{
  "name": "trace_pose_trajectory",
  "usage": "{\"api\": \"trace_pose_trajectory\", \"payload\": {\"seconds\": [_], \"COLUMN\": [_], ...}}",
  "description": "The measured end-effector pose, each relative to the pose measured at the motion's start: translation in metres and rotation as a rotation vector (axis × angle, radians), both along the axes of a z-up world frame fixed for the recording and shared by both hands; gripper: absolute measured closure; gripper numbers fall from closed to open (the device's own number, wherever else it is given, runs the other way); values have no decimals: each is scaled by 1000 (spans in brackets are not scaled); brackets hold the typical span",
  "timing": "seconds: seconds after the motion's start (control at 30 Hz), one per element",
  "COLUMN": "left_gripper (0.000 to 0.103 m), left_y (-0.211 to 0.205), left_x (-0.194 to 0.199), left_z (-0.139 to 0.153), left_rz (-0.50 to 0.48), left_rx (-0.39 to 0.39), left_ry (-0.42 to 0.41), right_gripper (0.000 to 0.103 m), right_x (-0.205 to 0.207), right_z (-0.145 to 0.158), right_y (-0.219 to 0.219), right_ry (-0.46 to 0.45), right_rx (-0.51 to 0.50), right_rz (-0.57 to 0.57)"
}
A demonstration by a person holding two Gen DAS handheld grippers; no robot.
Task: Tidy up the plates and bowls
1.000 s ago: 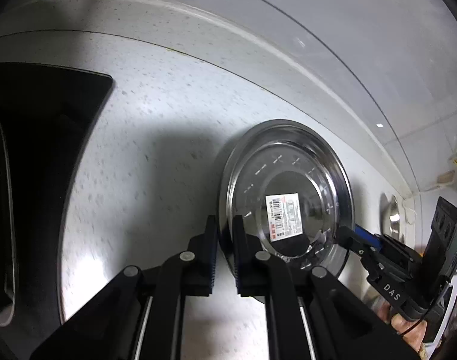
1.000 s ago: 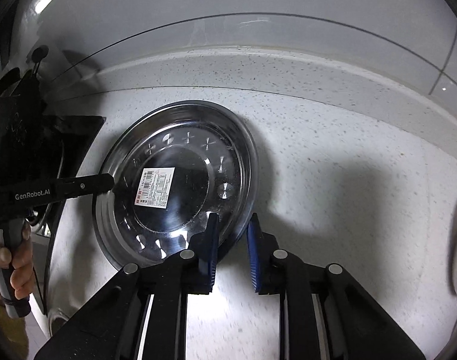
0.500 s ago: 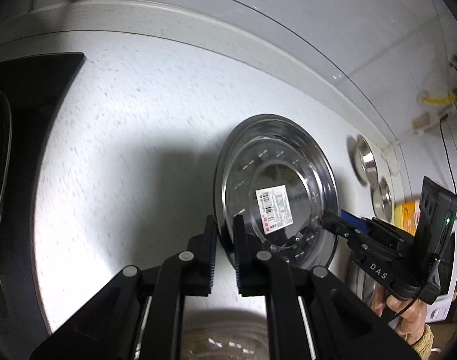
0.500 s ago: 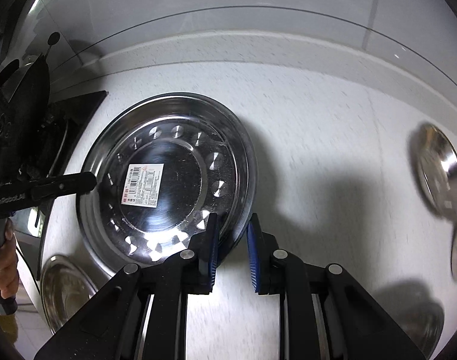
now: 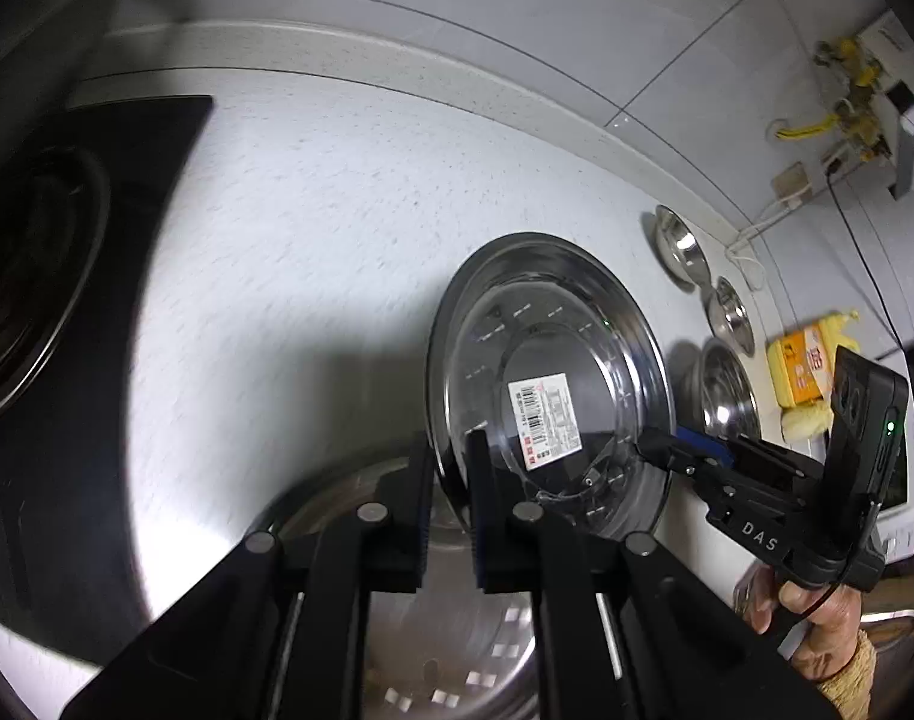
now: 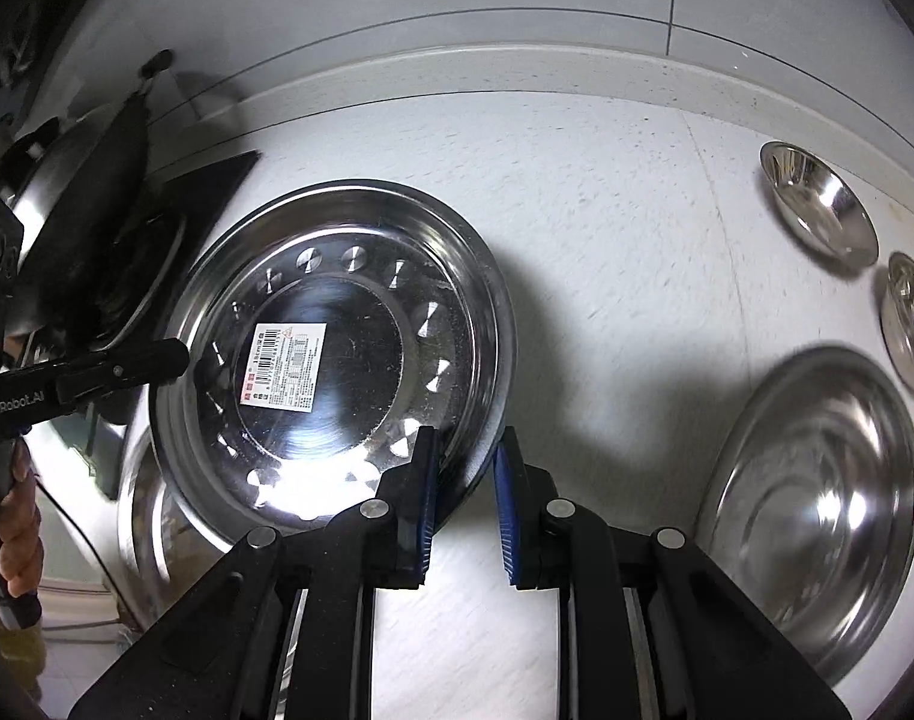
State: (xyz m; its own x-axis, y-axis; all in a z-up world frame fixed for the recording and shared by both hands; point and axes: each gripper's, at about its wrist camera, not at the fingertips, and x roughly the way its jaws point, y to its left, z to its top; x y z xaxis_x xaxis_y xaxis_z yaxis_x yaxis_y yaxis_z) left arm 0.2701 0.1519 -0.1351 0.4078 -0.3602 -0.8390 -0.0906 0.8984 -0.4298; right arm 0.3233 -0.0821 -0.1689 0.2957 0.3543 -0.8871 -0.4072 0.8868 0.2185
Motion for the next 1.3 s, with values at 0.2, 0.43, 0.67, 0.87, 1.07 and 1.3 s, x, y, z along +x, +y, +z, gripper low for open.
{"api": "trace_pose_trajectory", "payload": {"seconds": [0.2, 0.43, 0.67, 0.87, 1.07, 1.3], "left_gripper": [93, 92, 92, 91, 87, 87], "left_y": [13, 15, 11, 7, 7, -6], "left_x": [-57, -101, -104, -106, -109, -114], "left_z": [3, -13, -30, -36, -37, -31], "left_rz": [6, -25, -36, -51, -53, -78], "left_rx": [30, 67, 82, 126, 159, 268], "left_ry": [-7, 9, 28, 29, 28, -13], "right_gripper": [86, 86, 86, 87, 86, 86], "right_x": [-52, -88, -104, -109, -113, -114], "right_z": [8, -7, -22, -20, -18, -9], "right_y": [19, 43, 33, 44, 48, 45], "right_ry": [-7, 13, 49, 14, -15, -59], "right_rx": [24, 8, -1, -60, -100, -105], "right_rz": [49, 91, 65, 77, 85, 66]}}
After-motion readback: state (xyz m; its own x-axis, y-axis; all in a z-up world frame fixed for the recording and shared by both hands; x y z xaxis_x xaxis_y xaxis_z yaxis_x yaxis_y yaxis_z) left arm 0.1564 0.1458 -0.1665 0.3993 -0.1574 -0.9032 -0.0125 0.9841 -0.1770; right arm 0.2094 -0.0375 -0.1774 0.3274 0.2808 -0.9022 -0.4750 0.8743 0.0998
